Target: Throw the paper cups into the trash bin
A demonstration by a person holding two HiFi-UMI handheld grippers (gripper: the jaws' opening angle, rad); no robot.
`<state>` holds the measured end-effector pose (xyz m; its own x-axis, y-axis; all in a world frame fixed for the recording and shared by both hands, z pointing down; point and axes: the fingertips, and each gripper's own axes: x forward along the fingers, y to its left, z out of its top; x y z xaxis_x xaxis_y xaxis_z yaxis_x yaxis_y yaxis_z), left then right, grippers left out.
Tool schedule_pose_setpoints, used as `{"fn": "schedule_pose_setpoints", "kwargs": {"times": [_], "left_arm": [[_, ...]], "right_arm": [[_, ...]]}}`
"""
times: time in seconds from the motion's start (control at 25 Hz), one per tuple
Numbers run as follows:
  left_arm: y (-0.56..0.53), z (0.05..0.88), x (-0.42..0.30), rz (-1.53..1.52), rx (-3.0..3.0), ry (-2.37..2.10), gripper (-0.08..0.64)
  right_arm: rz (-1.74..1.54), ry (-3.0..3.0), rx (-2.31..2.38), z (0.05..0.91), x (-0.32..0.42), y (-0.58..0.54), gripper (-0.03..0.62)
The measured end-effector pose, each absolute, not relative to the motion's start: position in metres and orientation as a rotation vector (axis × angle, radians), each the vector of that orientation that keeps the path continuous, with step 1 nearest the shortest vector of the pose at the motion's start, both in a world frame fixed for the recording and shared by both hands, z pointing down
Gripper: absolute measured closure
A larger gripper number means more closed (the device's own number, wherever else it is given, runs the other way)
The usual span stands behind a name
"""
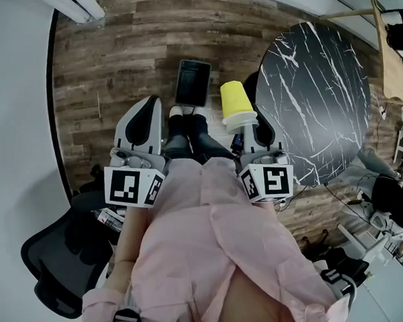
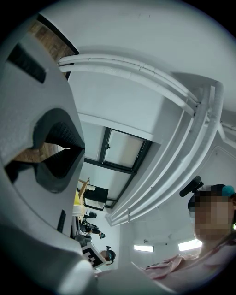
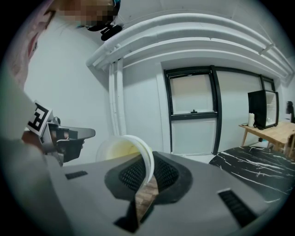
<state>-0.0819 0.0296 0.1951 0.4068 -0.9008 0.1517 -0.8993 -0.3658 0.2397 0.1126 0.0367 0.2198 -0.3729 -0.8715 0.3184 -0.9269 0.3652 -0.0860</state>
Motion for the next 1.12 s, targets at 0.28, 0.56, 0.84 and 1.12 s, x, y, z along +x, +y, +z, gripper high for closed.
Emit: {"fn": "schedule_pose_setpoints", "kwargs": {"times": [0.28,0.56,0.84,1.12], "left_arm": [[0.019,0.193,-0.079,-0.014,2.378,-1.604,0.545],[0.012,0.196,-0.079,0.006,2.381,-1.579,0.545],[0.003,0.207,-0.074,0.025,2.375,-1.535,0.545],[-0.002,0.212,-0.082,0.027,2.349,-1.555,0.545]], "right_arm": [[0.388,-2.435,1.594,0.22,0.117,0.023,0.549],[0.401,-2.454,1.574,0.219,0.108,0.014,0.549],[0.389,-2.432,1.559,0.228,0.109,0.005,0.549],[0.289,-2.442,1.46,0.246,0.1,-0.023,0.549]]}}
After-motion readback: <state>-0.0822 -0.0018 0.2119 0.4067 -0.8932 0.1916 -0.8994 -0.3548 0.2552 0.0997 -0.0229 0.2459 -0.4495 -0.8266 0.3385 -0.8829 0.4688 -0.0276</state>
